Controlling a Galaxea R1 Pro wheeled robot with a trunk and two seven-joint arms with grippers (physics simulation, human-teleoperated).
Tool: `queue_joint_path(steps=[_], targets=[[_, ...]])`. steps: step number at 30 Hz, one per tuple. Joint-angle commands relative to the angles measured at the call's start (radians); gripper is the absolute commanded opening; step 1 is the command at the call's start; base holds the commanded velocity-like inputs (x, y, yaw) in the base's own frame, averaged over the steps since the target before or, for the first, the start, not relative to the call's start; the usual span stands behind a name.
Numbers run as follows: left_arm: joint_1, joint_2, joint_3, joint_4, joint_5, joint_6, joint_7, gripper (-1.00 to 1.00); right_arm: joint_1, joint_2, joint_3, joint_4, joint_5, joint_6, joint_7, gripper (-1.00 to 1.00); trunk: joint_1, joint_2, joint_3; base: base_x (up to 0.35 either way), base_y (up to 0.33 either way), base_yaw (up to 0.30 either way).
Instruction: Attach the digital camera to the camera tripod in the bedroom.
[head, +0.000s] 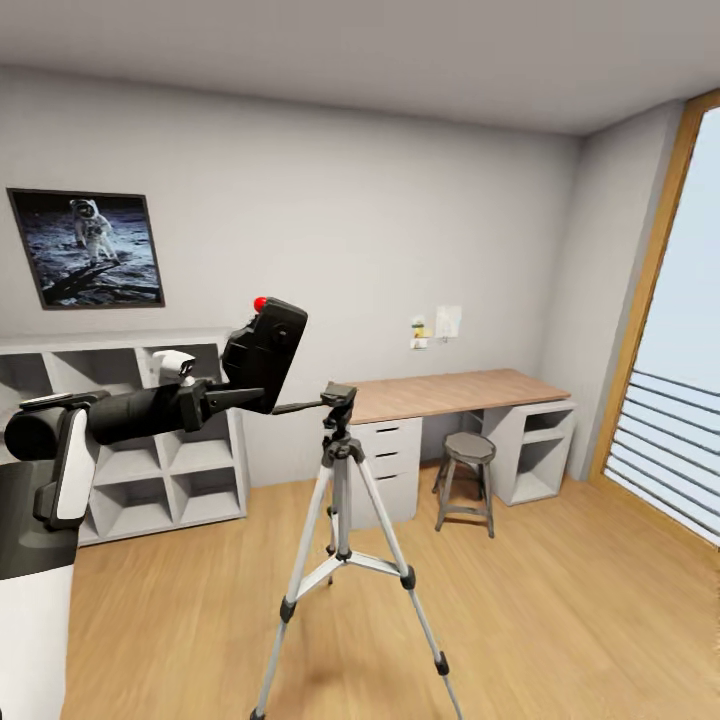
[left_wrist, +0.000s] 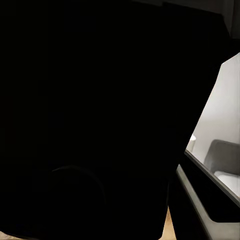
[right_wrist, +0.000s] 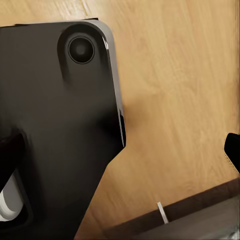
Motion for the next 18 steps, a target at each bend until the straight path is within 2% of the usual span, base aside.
queue_joint_path(steps=[1,8,14,18], targets=[[0.0,0.0,0.0,0.0,0.001,0.007,-0.003,-1.0,0.0,0.0,0.007,0.002,-0.009,-0.005,0.0,1.0,0.0,-0.001,0.0,0.0,-0.308,-0.014],[0.0,0.0,0.0,0.0,0.001,0.007,-0.003,-1.0,0.0,0.0,0.007,0.001,-0.009,-0.005,0.0,1.0,0.0,-0.001,0.0,0.0,-0.308,-0.041],[0.0,0.0,0.0,0.0,0.001,0.007,-0.003,-1.0,0.0,0.0,0.007,0.001,-0.009,-0.005,0.0,1.0,0.0,-0.001,0.0,0.0,-0.298,-0.205],[0.0,0.0,0.0,0.0,0.001,0.007,-0.003,-1.0,0.0,0.0,0.007,0.001,-0.009,-0.005,0.0,1.0,0.0,-0.001,0.0,0.0,-0.145,-0.261]])
